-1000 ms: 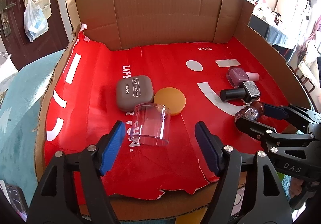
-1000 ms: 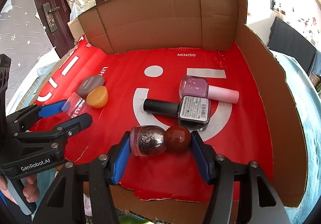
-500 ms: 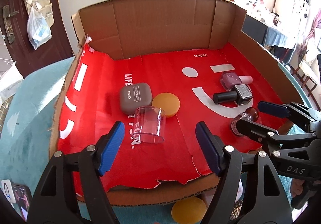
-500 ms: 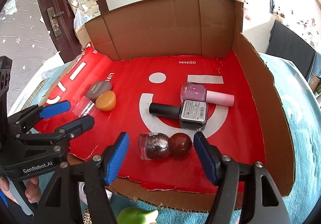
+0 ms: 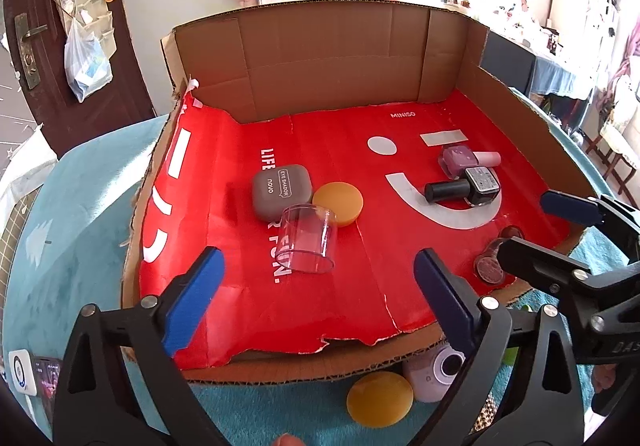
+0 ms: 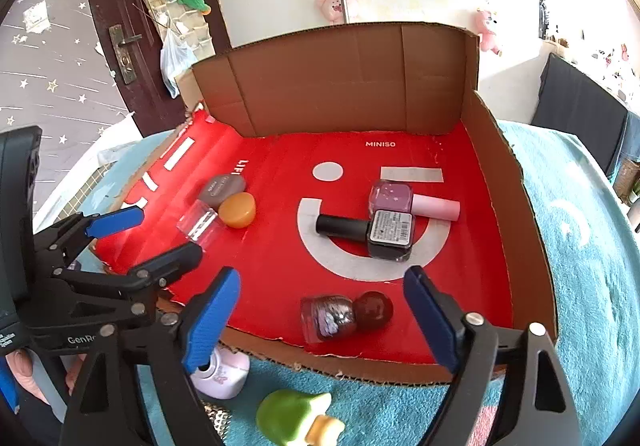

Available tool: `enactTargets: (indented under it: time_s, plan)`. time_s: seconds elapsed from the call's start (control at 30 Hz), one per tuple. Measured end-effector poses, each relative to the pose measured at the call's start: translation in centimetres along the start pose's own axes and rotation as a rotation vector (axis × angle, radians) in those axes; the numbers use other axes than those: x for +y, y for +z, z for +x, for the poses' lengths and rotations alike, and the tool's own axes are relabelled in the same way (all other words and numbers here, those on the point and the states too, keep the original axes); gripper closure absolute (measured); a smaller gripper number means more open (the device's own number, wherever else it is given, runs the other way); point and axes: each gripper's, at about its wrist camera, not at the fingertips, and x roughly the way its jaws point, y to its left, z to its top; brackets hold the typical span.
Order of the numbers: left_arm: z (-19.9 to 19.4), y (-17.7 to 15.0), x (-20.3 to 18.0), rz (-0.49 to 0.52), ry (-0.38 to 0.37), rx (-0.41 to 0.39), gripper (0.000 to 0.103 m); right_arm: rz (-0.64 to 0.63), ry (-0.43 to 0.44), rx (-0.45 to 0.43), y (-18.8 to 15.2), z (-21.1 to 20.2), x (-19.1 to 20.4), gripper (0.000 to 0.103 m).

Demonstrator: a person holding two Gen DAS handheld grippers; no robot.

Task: Organize rigid objects
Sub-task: 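Withdraw both open tools from the box back toward the remaining objects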

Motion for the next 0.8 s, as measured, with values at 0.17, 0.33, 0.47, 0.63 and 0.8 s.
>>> enactTargets:
  time_s: [0.17,0.33,0.47,0.63,0.8]
  plan:
    - [-0.8,-0.2,0.0,0.002,0.010,-0.018,0.000,-0.003,0.014,-0.020,-0.1,-0.8,0.4,0.003]
    - [-1.6,-0.6,0.1,-0.012,0.014,-0.035,0.000,-0.006,0.023,-0.046,-0.3,-1.8,0.8,0.000]
    - [-2.4,-1.0,0.3,-0.026,0.010,-0.055,0.000,-0.013,0.028,-0.065,-0.5,-2.7,1.1,0.000]
    - [-3.9,-1.6,0.6,-0.050,0.018,-0.103,0.000,-0.034,0.031,-0.116,-1.2,-4.0,1.6,0.000]
    - [-5.3,-2.6,0.5,-0.067,0.020,-0.128,0.000,-0.047,0.037,-0.164,-1.8,-5.5,2.2,0.000]
